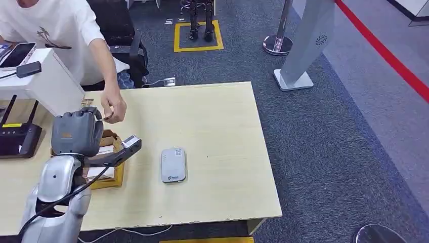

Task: Pass the card to the sensor for recognition and then transmit it.

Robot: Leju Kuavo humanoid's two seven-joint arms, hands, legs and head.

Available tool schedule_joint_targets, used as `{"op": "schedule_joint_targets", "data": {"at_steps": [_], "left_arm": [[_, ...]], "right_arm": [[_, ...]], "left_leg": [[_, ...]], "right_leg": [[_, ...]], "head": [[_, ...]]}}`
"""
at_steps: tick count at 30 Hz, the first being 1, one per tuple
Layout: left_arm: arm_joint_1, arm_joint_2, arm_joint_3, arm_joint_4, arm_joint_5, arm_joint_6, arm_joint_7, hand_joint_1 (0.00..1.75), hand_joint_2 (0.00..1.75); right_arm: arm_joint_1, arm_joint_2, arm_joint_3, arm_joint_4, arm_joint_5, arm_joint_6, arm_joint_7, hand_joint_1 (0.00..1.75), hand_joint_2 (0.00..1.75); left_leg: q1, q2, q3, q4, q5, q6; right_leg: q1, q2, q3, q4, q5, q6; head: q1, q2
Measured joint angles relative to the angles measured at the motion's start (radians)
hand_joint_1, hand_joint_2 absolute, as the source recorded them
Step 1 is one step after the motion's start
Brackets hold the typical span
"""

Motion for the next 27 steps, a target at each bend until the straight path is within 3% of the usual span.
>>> {"op": "schedule_joint_targets", "data": {"at_steps": [6, 9, 15, 27], "left_arm": [[-0.001, -0.004, 0.000, 0.006, 0.000, 0.000, -0.002, 1.75, 1.75], [-0.001, -0.019, 0.000, 0.011, 0.000, 0.005, -0.031, 1.75, 1.75], [0.002, -0.084, -0.003, 0.048, 0.000, 0.037, -0.073, 1.75, 1.75], [0.022, -0.222, -0.093, 0.186, 0.000, 0.089, -0.104, 1.75, 1.75]], "right_arm": [[0.000, 0.000, 0.001, 0.000, 0.000, 0.000, 0.000, 0.00, 1.75], [0.000, 0.000, 0.001, 0.001, 0.003, 0.000, 0.000, 0.00, 1.75], [0.000, 0.000, 0.003, 0.002, 0.014, 0.000, -0.003, 0.00, 1.75], [0.000, 0.000, 0.011, 0.002, 0.017, -0.003, -0.011, 0.00, 1.75]], "left_leg": [[0.000, 0.000, 0.000, 0.000, 0.000, 0.000], [0.000, 0.000, 0.000, 0.000, 0.000, 0.000], [-0.001, 0.000, 0.000, 0.000, 0.000, 0.000], [-0.001, 0.000, 0.000, 0.000, -0.001, 0.001]], "right_leg": [[0.000, 0.000, 0.000, 0.000, 0.000, 0.000], [0.000, 0.000, 0.000, 0.000, 0.000, 0.000], [0.000, 0.000, 0.000, 0.000, 0.000, 0.000], [0.000, 0.000, 0.000, 0.000, 0.000, 0.000]], "head": [[0.000, 0.000], [0.000, 0.000], [0.000, 0.000], [0.000, 0.000]]}}
